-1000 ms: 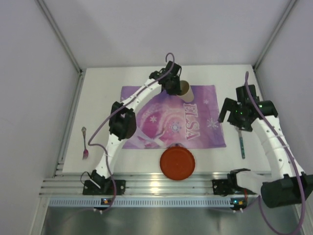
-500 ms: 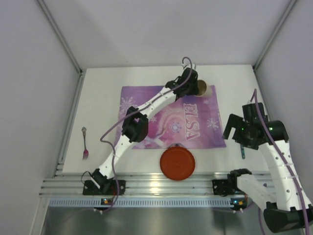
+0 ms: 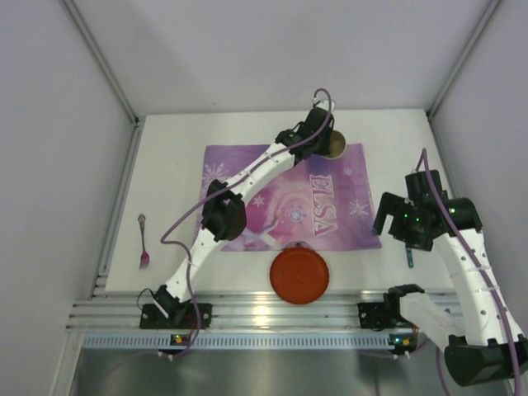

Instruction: Set the dinner table for one person

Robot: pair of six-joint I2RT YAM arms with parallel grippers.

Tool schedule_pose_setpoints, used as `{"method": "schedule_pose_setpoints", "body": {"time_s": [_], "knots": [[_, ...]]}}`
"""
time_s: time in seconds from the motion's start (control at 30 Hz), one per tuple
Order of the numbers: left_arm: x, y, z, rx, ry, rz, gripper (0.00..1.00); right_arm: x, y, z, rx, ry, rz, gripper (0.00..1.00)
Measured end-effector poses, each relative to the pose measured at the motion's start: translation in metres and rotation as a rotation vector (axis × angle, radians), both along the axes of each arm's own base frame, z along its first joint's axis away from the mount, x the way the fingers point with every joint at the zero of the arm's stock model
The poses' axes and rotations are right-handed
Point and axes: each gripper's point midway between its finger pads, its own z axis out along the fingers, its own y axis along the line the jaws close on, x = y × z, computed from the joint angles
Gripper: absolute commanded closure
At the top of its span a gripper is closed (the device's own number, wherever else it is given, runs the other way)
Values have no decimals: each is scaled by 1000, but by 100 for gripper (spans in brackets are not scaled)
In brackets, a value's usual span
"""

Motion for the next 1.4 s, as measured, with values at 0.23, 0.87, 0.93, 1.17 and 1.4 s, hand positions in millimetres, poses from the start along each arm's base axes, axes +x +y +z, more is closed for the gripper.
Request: {"method": "schedule_pose_setpoints", "body": {"time_s": [0.23,0.87,0.93,1.17,1.4], "knots": [[-11,1,15,14,15,-58,68,-4,2,-11,8,32,22,1],[-25,10,37,-35,66,-69,62,-7,5,-14,27,24,31,1],[-26,9,50,-70,60,-61,69,-6,6,-14,29,24,32,1],[-65,72,102,-115,93,32,61,9,39,-10,173,-1,135,0],[-186,189,62,-53,275,152,45,21,118,-44,311,118,396,15]]}}
